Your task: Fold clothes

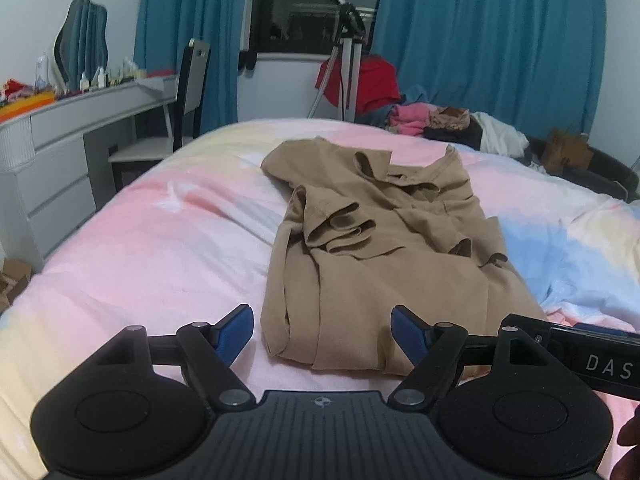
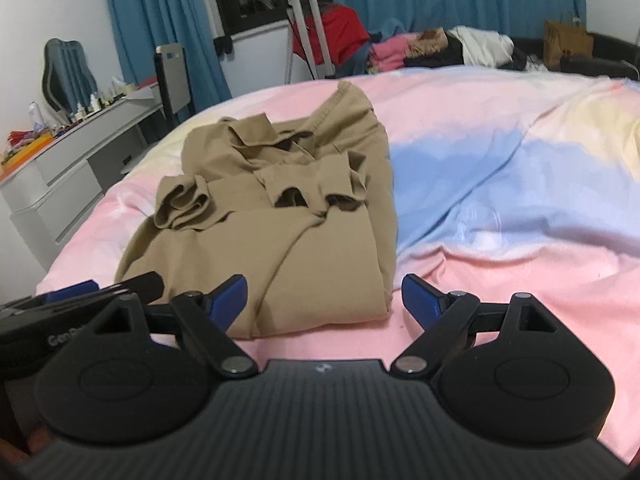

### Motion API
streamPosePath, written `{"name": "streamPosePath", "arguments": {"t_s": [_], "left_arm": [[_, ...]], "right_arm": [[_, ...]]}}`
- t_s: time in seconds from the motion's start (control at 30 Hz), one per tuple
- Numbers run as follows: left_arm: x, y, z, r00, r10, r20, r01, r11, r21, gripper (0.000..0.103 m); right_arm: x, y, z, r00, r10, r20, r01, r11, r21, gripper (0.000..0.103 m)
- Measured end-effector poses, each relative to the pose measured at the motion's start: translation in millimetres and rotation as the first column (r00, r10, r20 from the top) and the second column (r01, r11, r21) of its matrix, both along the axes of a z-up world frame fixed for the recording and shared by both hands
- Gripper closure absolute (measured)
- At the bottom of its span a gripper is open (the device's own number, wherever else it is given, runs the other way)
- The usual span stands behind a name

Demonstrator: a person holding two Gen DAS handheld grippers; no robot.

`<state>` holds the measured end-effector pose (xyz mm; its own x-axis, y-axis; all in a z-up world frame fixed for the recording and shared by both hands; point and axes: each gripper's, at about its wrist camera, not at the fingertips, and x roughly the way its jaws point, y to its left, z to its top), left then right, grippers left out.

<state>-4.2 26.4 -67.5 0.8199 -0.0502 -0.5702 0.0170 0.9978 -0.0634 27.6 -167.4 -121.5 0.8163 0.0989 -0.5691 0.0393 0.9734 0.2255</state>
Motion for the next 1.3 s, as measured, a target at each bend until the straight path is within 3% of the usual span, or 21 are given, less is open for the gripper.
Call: {"name": "streamPosePath", "arguments": {"t_s": [0.17,0.27,0.43,0.63,0.77,0.83,0.9,0.97,1.0,1.07,1.2,1.3], "left_arm": [[5,-1,-4,0.999,0.001,-0.043,-0.001,1.0,0.0,0.001],[7,-2,-5,0.998,0.0,-0.057,-0.001,1.0,-0.004,0.0],[16,12,-11,0.991,0.015,-0.136,-0.033,0.991,-0.132,0.0],[32,30,-20,0.982,0.02,-0.188,-0.084,0.938,-0.336,0.0],[46,46,-25,0.977,0.037,-0.209,-0.138,0.858,-0.494,0.001],[51,55,-28,0.976,0.05,-0.213,-0.165,0.809,-0.565,0.01],[53,62,-30,0.969,0.081,-0.235,-0.208,0.784,-0.585,0.029],[54,68,-31,0.961,0.107,-0.257,-0.244,0.767,-0.593,0.055],[54,71,-32,0.958,0.11,-0.263,-0.252,0.759,-0.6,0.061],[52,76,-30,0.963,0.106,-0.247,-0.242,0.744,-0.623,0.085],[40,79,-11,0.986,0.098,-0.136,-0.165,0.717,-0.677,0.09],[21,79,10,0.996,0.085,-0.03,-0.083,0.714,-0.695,0.095]], "right_arm": [[7,-9,-8,0.999,-0.025,-0.046,0.029,0.997,0.072,0.018],[10,-15,-11,0.997,-0.032,-0.071,0.041,0.991,0.124,0.018],[16,-30,-22,0.99,-0.038,-0.135,0.076,0.953,0.294,0.017],[23,-36,-25,0.991,-0.046,-0.124,0.091,0.919,0.383,0.017],[30,-40,-31,0.989,-0.056,-0.138,0.109,0.901,0.419,0.031],[34,-46,-33,0.987,-0.072,-0.142,0.129,0.884,0.45,0.039],[35,-53,-33,0.985,-0.089,-0.148,0.15,0.871,0.468,0.061],[35,-56,-32,0.985,-0.094,-0.146,0.153,0.863,0.481,0.08],[35,-56,-30,0.986,-0.093,-0.136,0.148,0.864,0.482,0.082],[32,-57,-25,0.99,-0.092,-0.11,0.134,0.862,0.489,0.085],[25,-64,-11,0.994,-0.095,-0.056,0.11,0.851,0.514,0.087],[15,-77,-6,0.994,-0.101,-0.048,0.11,0.807,0.58,0.088]]}}
